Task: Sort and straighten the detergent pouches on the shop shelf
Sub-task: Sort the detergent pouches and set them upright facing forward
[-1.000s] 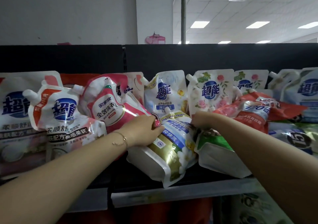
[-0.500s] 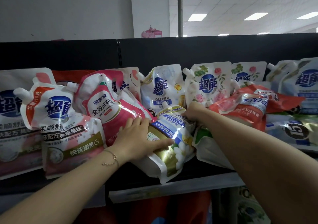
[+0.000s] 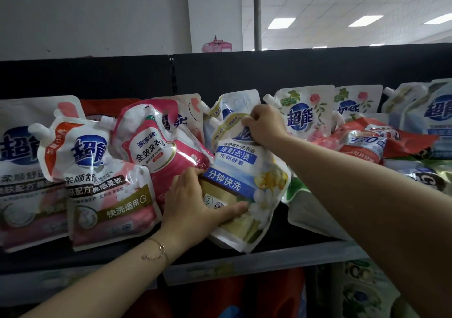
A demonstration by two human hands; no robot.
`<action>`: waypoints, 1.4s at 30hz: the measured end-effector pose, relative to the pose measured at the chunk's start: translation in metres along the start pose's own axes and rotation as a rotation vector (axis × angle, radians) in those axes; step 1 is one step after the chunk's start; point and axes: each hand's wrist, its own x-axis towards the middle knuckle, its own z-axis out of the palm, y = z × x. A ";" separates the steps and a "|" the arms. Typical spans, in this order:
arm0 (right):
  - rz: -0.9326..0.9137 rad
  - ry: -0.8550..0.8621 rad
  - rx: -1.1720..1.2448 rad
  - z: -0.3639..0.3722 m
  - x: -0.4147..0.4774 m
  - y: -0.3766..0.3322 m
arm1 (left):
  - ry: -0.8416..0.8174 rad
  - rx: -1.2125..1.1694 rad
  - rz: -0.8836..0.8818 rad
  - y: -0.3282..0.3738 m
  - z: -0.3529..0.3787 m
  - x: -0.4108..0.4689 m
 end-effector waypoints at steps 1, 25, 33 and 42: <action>-0.048 0.004 -0.004 -0.004 0.001 -0.008 | 0.037 -0.036 0.012 0.002 0.003 -0.002; -0.354 -0.229 -0.396 -0.036 0.000 -0.088 | 0.012 -0.381 -0.250 0.024 0.018 -0.019; -0.303 -0.146 -0.543 -0.053 0.009 -0.102 | -0.101 -0.479 -0.243 0.040 0.035 -0.007; -0.136 -0.075 -0.610 -0.060 0.016 -0.087 | -0.432 -0.466 -0.243 0.021 0.040 0.036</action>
